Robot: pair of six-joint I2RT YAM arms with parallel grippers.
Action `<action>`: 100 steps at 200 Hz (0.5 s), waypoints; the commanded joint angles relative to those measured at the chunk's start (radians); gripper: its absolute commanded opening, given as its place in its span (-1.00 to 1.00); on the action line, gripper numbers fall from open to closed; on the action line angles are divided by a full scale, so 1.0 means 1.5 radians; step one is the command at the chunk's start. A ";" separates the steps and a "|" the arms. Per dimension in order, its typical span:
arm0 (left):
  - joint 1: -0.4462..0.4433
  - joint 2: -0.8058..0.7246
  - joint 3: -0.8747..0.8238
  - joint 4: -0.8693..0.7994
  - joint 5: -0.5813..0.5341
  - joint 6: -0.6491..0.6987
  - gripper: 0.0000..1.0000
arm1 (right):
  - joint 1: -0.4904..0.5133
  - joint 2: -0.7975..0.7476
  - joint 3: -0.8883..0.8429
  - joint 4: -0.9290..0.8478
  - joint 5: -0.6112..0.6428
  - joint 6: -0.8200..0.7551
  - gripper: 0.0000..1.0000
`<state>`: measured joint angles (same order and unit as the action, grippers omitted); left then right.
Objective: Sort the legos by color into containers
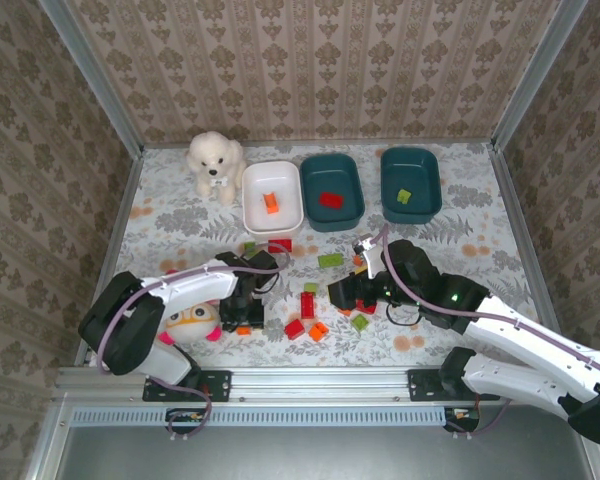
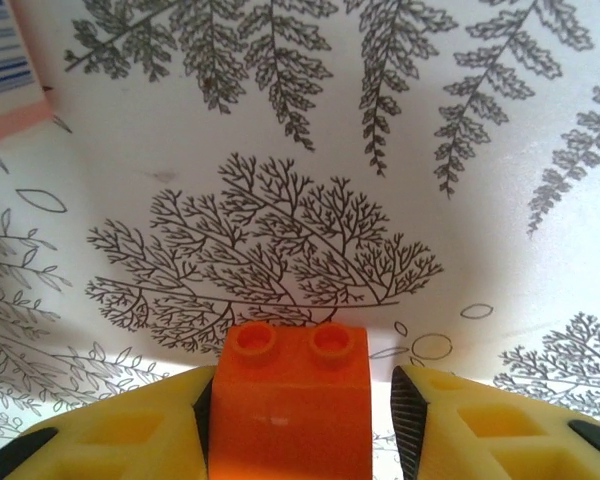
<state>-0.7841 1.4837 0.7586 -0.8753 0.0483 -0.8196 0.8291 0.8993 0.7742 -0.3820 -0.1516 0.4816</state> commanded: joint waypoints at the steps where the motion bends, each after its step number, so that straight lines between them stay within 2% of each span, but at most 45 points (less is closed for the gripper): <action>1: -0.003 0.022 0.004 0.007 -0.004 -0.011 -0.12 | 0.000 -0.005 -0.007 0.024 -0.024 0.013 0.64; 38: -0.010 0.022 0.029 -0.011 -0.023 -0.014 -0.33 | -0.001 -0.008 0.001 0.006 -0.012 0.010 0.65; 61: -0.004 -0.018 0.103 -0.062 -0.050 -0.009 -0.36 | -0.005 -0.020 0.015 -0.020 0.019 0.004 0.64; 79: 0.028 -0.025 0.194 -0.083 -0.053 0.017 -0.36 | -0.013 -0.035 0.025 -0.032 0.065 0.008 0.65; 100: 0.082 0.024 0.306 -0.083 -0.045 0.066 -0.35 | -0.041 -0.049 0.024 -0.027 0.116 0.030 0.68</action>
<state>-0.7403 1.4841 1.0531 -0.9634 0.0036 -0.7982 0.8074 0.8635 0.7731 -0.4015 -0.0998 0.4919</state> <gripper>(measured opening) 0.341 0.830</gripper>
